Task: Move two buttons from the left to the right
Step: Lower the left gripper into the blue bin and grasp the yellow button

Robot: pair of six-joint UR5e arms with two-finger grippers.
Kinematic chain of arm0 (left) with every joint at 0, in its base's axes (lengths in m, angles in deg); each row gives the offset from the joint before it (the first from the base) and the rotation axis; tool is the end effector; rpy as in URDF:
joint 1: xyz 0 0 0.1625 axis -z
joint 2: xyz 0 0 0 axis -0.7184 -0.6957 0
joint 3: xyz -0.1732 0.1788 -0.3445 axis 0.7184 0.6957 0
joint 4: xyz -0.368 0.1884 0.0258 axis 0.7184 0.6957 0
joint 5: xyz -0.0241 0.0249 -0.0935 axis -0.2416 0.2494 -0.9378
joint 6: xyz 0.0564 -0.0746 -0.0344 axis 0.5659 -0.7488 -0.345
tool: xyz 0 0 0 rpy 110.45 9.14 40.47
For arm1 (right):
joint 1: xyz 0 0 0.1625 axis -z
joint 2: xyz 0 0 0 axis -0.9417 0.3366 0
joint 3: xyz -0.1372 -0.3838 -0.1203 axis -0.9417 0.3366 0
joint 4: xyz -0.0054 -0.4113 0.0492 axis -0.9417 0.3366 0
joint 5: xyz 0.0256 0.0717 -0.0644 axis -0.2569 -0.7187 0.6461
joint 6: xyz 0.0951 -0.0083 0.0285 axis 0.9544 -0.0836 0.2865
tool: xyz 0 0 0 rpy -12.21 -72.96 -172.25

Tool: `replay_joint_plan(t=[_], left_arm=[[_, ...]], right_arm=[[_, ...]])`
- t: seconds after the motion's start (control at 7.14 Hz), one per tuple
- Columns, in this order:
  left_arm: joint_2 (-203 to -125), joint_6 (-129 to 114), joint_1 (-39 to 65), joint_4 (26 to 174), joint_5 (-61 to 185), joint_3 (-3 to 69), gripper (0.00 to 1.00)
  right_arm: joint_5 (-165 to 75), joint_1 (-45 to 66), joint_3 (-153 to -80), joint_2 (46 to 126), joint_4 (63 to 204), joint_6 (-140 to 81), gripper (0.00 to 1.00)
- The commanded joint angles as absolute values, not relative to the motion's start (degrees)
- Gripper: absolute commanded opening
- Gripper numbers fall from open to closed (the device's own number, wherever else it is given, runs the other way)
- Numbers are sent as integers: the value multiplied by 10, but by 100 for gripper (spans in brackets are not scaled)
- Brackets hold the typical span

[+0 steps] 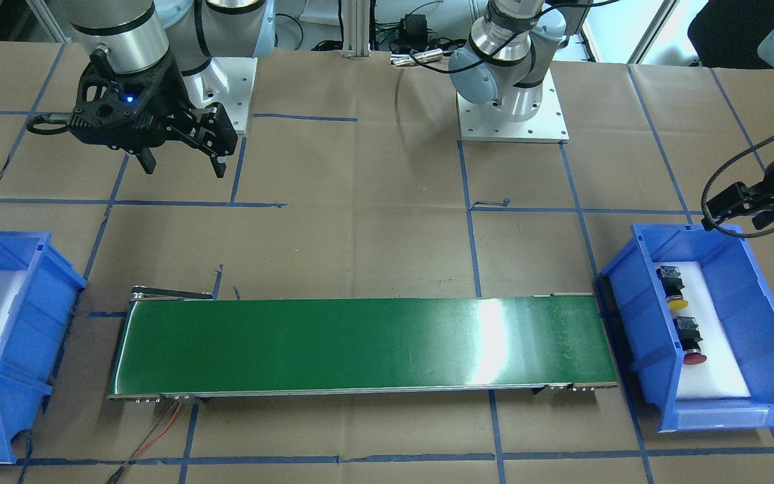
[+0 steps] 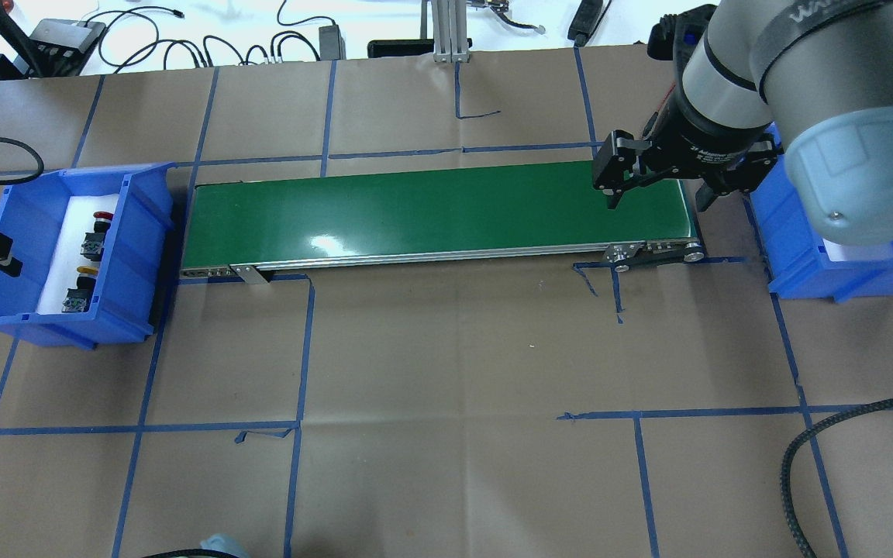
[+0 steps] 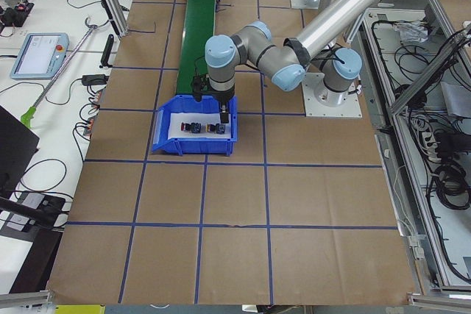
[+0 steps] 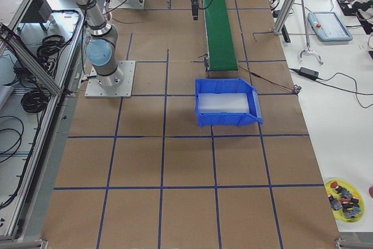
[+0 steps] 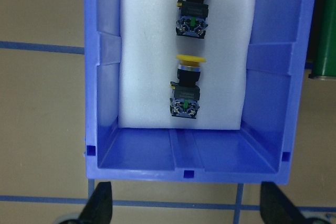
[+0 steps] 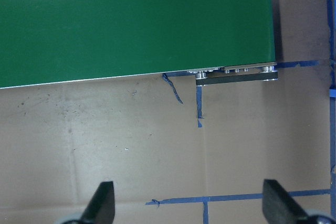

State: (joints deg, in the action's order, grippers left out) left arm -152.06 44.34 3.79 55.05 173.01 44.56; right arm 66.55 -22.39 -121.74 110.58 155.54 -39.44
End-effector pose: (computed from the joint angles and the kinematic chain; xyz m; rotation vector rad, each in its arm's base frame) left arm 0.2355 -0.4851 0.3438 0.0888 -3.1128 -0.0350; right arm 0.1578 -0.4611 0.4681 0.1057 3.1063 -0.1222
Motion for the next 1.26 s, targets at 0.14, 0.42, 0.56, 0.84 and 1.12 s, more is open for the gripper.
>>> replay_joint_plan(t=[0.14, 0.42, 0.56, 0.84, 1.12], left_arm=[[-1562, 456, 79, 465, 1729, 485, 98], [-1577, 489, 77, 423, 1731, 497, 98], [-1584, 493, 74, 414, 1731, 498, 97], [-1607, 492, 57, 396, 1728, 504, 97], [-1612, 490, 55, 345, 1728, 539, 97]], right_arm=[[665, -224, -1217, 1107, 1556, -394, 100], [665, -224, -1218, 1107, 1556, -393, 100], [665, -224, -1218, 1106, 1557, -393, 100], [665, -224, -1218, 1107, 1557, -393, 100], [665, -224, -1218, 1106, 1557, -392, 100]])
